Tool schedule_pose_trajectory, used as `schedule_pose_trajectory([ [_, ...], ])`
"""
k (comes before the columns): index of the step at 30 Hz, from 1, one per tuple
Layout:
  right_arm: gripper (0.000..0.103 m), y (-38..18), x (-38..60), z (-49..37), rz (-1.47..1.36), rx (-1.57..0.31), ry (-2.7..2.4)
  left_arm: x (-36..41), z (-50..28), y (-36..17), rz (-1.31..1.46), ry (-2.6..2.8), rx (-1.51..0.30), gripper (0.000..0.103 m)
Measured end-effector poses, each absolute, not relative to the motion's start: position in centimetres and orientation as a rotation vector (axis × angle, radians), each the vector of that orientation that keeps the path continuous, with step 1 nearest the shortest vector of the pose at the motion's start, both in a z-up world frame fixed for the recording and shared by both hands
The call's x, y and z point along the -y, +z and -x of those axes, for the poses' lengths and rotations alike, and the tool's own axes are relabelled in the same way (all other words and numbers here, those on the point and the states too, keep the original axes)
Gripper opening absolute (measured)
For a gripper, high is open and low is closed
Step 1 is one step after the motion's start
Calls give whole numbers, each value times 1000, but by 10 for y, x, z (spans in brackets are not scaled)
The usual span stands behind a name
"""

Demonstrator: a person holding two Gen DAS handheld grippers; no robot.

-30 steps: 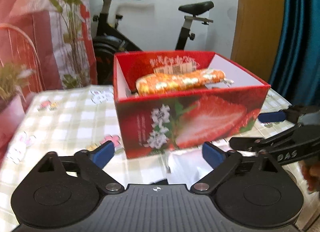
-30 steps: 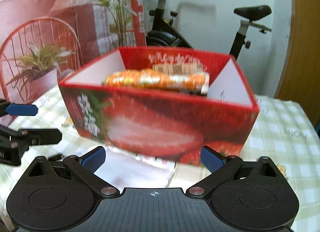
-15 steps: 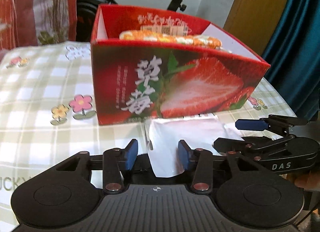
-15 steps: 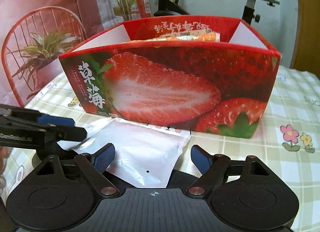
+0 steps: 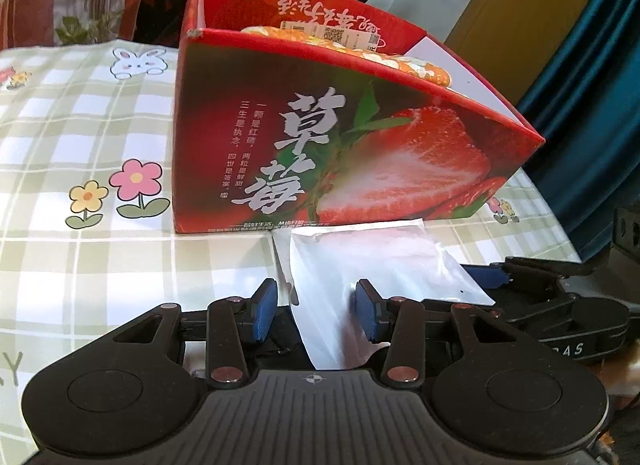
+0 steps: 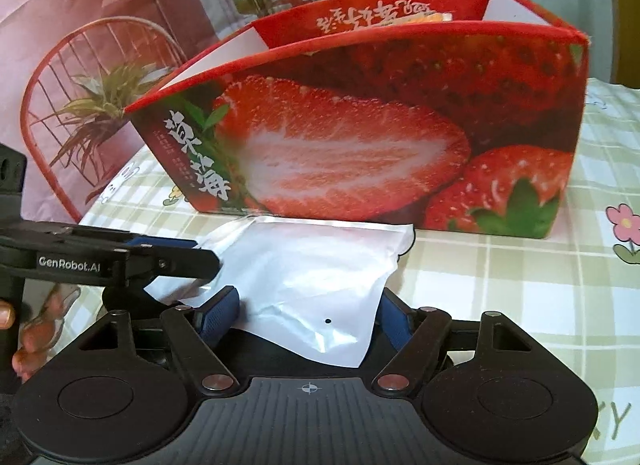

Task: Organize soft objects
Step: 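Close both tools on the edge of the white pouch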

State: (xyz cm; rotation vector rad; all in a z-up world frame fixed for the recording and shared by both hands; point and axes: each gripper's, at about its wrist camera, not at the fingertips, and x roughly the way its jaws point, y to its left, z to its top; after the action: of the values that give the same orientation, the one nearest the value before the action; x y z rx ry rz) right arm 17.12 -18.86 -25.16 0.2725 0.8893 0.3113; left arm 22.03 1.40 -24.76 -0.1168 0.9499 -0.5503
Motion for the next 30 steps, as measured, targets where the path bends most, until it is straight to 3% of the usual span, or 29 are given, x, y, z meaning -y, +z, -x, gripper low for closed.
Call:
schedule_pose_trajectory([
  [5, 71, -249, 190, -177, -262, -910, 329, -17, -232, -250, 150, -568, -970, 48],
  [13, 58, -247, 202, -189, -293, -950, 353, -22, -237, -254, 185, -587, -987, 48],
  [24, 50, -243, 200, -186, -280, -931, 356, -14, -234, -257, 238, -590, -996, 49],
  [30, 43, -226, 190, -177, -201, -869, 376, -12, -226, -241, 216, -619, -960, 44],
])
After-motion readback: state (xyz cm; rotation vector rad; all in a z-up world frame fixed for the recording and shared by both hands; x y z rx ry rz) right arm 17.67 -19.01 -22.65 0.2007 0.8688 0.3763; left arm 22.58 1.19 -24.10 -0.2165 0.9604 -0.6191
